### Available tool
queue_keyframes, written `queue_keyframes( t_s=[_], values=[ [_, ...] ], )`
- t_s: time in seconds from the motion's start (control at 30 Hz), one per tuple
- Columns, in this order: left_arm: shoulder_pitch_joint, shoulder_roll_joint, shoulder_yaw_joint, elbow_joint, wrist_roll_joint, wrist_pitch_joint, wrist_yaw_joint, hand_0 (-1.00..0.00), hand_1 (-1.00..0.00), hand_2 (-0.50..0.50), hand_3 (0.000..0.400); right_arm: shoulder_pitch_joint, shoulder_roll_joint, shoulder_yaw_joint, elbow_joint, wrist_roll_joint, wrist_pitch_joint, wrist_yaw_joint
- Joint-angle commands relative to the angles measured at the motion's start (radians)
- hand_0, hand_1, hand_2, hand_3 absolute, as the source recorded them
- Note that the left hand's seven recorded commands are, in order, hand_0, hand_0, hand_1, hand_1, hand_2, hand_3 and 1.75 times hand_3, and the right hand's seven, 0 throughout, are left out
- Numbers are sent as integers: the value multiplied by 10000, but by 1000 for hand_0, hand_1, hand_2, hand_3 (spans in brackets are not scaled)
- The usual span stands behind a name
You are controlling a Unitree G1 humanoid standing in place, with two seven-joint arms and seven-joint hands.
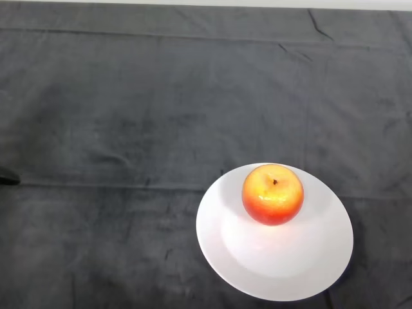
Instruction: Move the apple to the plate
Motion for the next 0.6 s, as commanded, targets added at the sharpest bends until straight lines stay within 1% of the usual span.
queue_keyframes(
  t_s=[0.03, 0.6],
  values=[
    [330, 856, 291, 328, -250, -287, -74, 0, 0, 0, 0, 404, -85, -97, 85, 70, 78, 74],
    [227, 1477, 1247, 2532, -672, -1202, -114, 0, 0, 0, 0, 341, -81, -82, 206, 55, 29, 58]
  ],
)
